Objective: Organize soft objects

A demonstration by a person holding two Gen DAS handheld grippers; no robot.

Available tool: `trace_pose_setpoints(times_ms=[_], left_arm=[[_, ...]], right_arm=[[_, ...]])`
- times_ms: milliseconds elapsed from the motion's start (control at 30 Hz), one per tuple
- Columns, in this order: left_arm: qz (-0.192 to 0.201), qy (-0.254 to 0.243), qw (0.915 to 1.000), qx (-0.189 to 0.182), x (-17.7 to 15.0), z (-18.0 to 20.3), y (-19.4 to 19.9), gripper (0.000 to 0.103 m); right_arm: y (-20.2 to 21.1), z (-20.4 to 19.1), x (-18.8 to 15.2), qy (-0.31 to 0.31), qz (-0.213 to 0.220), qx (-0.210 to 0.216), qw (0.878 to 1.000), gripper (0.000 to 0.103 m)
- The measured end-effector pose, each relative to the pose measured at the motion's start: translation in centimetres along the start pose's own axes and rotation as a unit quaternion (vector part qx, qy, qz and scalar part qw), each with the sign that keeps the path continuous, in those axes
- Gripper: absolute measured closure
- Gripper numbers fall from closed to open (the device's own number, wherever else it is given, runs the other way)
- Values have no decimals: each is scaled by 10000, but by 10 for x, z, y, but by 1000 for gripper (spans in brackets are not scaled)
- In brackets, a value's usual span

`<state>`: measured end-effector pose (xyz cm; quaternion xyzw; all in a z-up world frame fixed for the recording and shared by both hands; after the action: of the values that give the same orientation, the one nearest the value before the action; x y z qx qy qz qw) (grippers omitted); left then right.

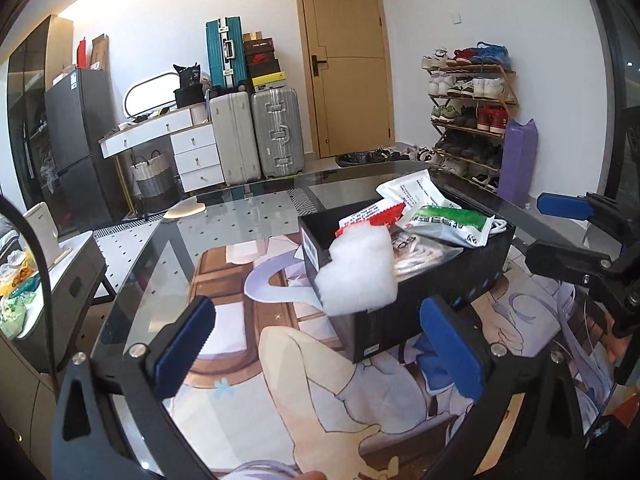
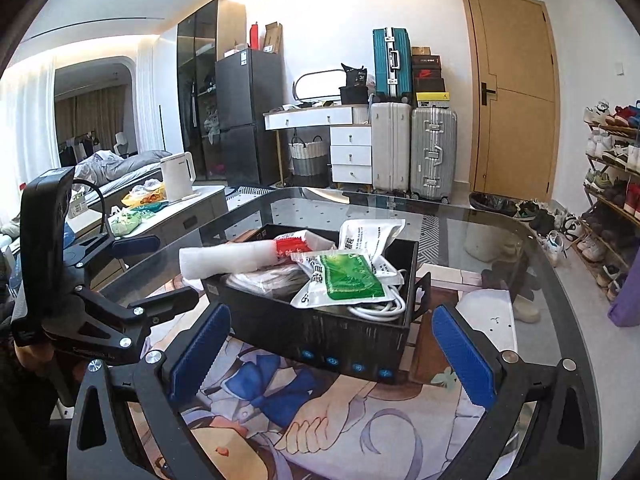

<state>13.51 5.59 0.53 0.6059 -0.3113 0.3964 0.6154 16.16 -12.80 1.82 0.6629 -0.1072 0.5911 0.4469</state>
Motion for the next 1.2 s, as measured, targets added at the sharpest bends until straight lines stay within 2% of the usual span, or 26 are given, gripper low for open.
trace_pose_setpoints(times_ms=[333,900,1200], left_arm=[[33,244,9997,82,-2,-10,-1,0],[60,264,9996,36,-3,-14,0,0],[40,429,9991,-56,-2,-20,1,0]], right_arm=[[4,0,-1,-12,244,-51,9997,0],[1,-6,-6,206,221,-166,9994,0],[10,-4,-8,158,374,-196,9990,0]])
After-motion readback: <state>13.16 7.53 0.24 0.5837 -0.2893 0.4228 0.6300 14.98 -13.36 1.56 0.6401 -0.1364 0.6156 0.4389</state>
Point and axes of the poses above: each gripper's, at about its wrist camera, not at the fingertips, and y roughly against the way its jaws point, z to its right, x to its top, the point moved 5 cm from there along -y, roughly the way its jaws point, and after that the axes turned 10 degrees about y, right-handed, at the moved point
